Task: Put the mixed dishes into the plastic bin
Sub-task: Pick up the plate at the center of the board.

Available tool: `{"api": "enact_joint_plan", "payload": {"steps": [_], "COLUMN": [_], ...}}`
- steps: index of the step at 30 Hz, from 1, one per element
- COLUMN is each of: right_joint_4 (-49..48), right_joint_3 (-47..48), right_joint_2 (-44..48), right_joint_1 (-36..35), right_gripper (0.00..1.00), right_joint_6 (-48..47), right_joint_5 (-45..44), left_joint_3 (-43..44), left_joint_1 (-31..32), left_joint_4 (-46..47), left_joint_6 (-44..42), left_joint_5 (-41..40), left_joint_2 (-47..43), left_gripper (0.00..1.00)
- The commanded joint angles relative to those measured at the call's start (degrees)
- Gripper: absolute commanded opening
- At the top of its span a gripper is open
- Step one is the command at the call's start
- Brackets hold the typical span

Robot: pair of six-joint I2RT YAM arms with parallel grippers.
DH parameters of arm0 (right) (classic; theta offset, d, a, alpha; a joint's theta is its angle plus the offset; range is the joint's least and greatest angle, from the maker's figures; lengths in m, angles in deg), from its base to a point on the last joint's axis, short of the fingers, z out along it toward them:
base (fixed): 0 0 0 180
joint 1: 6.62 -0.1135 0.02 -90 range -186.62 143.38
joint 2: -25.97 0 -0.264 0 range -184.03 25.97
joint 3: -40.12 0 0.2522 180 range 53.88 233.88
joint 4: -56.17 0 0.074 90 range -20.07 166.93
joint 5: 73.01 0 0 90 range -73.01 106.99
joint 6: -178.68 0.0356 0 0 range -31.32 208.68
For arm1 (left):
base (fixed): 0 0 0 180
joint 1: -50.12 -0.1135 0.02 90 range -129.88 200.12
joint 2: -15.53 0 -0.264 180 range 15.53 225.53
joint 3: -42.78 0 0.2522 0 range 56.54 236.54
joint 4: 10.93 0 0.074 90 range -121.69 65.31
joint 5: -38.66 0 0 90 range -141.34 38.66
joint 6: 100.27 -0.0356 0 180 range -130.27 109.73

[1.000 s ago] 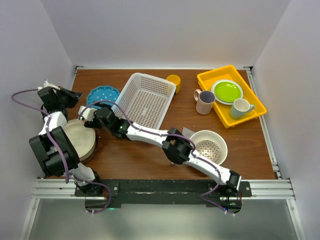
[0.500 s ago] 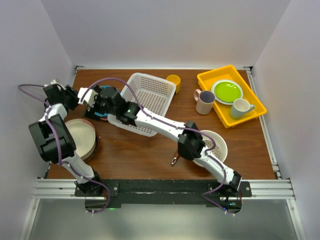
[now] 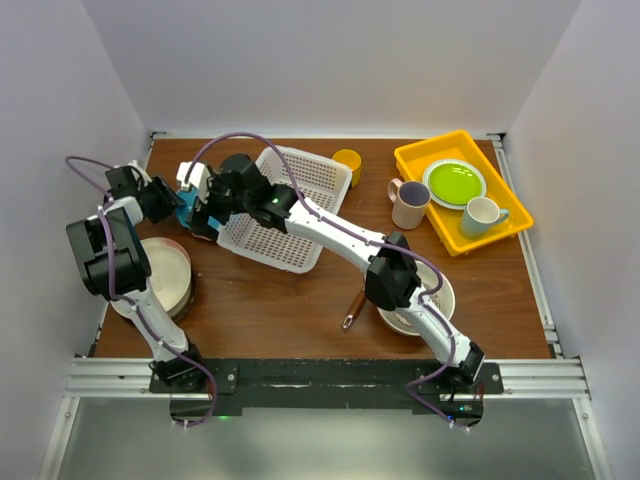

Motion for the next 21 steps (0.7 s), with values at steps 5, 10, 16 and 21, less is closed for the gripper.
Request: {"api": "enact_joint_plan", "payload": {"steps": [5, 10, 16, 21], "right_joint_4": [1.46, 1.46, 1.46, 1.37], "right_joint_3": [-1.71, -3.03, -5.23, -6.64], "right_joint_2": [5.89, 6.59, 7.99, 8.70], "right_joint_1": [0.48, 0.65, 0.83, 0.83], "right_gripper": [0.98, 0.98, 0.98, 0.98], "right_joint_6": [3.52, 3.87, 3.79, 3.70], "right_joint_5": [7.07, 7.60, 7.78, 8.13], "left_joint_3": [1.46, 1.20, -0.12, -0.91], "left_joint_1": [-0.27, -0.88, -2.29, -4.57], "left_joint_4": [2.74, 3.89, 7.49, 9.69], "left_joint_6": [-4.14, -3.26, 0.07, 4.12], "left_joint_5": [8.28, 12.41, 14.26, 14.53], "left_joint_2": [1.67, 1.76, -1.83, -7.72], "left_gripper": [0.44, 0.06, 0.00, 0.00]}}
